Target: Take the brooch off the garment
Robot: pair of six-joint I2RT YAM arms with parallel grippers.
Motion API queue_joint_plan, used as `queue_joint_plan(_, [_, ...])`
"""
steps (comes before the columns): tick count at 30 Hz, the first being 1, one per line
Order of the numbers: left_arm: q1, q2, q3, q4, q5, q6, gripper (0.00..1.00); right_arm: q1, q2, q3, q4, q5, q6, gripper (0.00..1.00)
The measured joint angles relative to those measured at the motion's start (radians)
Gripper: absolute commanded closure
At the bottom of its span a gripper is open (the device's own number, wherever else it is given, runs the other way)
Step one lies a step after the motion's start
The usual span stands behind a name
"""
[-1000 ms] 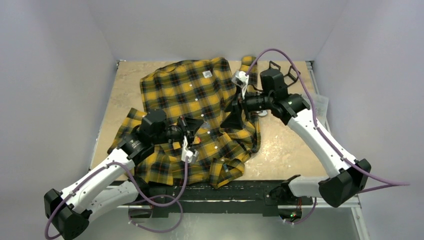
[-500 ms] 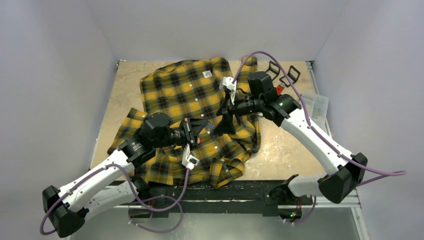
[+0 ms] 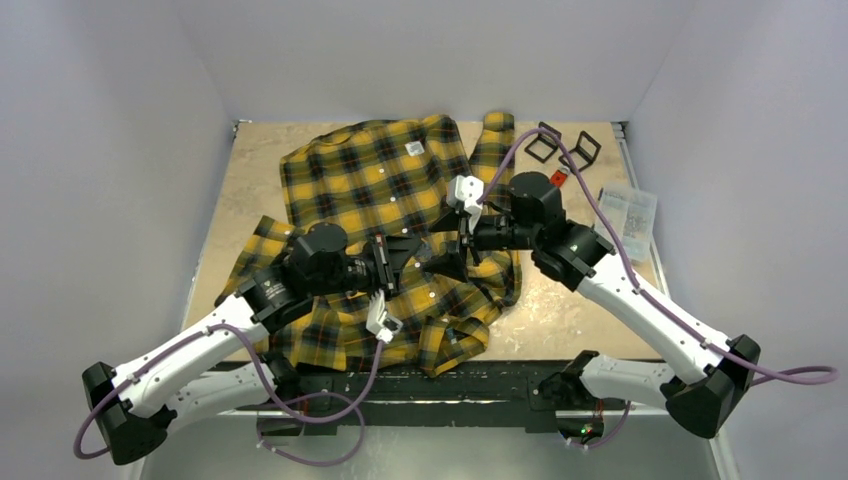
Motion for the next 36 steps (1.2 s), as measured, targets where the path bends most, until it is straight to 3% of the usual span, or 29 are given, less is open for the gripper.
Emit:
queue_joint_plan(19, [-0.025,0.023,0.032,-0.046,-0.045,0.004,0.96,0.047,0.030,0.000,0.002,0.056,-0.010,0.37])
queue_joint_plan(26, [-0.028,0.023,0.034,-0.050,-0.044,0.004,0.96,0.047,0.035,0.000,0.002,0.056,-0.014,0.55])
queue_joint_plan(36, [-0.034,0.021,0.034,-0.050,-0.052,-0.009,0.65,0.047,0.035,0.000,0.002,0.054,-0.005,0.66])
